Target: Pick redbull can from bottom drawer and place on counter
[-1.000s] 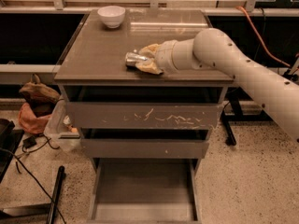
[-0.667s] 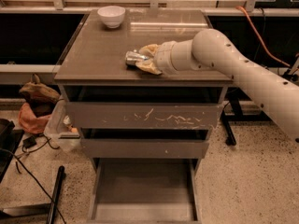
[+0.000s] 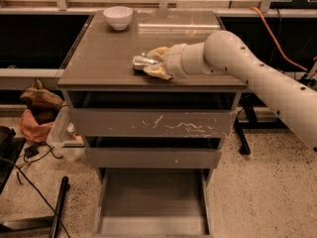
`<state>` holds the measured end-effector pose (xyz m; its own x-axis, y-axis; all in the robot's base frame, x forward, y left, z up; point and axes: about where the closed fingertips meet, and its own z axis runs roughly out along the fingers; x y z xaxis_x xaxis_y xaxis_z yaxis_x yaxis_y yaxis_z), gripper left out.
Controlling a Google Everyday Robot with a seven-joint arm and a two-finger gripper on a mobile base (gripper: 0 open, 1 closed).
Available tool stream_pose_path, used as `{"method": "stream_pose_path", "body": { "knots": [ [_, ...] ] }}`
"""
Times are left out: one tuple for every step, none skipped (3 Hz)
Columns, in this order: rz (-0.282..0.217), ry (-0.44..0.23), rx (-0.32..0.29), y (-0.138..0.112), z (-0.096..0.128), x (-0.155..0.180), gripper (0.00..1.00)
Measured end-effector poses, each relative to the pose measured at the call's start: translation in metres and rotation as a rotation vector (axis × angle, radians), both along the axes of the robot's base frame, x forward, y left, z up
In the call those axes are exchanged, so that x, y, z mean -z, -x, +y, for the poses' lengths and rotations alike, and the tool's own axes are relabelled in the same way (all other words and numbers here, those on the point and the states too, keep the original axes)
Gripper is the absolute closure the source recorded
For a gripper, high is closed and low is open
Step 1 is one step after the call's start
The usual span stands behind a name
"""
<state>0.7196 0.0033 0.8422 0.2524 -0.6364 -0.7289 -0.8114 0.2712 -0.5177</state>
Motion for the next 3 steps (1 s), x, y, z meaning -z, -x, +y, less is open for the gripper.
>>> {"method": "stream_pose_path", "body": {
  "knots": [
    [0.000,0.000,0.000,0.0000,0.0000,0.0000,0.12],
    [0.000,0.000,0.000,0.0000,0.0001,0.0000,0.00],
    [0.000,0.000,0.000,0.0000,0.0001,0.0000,0.00]
  ]
}}
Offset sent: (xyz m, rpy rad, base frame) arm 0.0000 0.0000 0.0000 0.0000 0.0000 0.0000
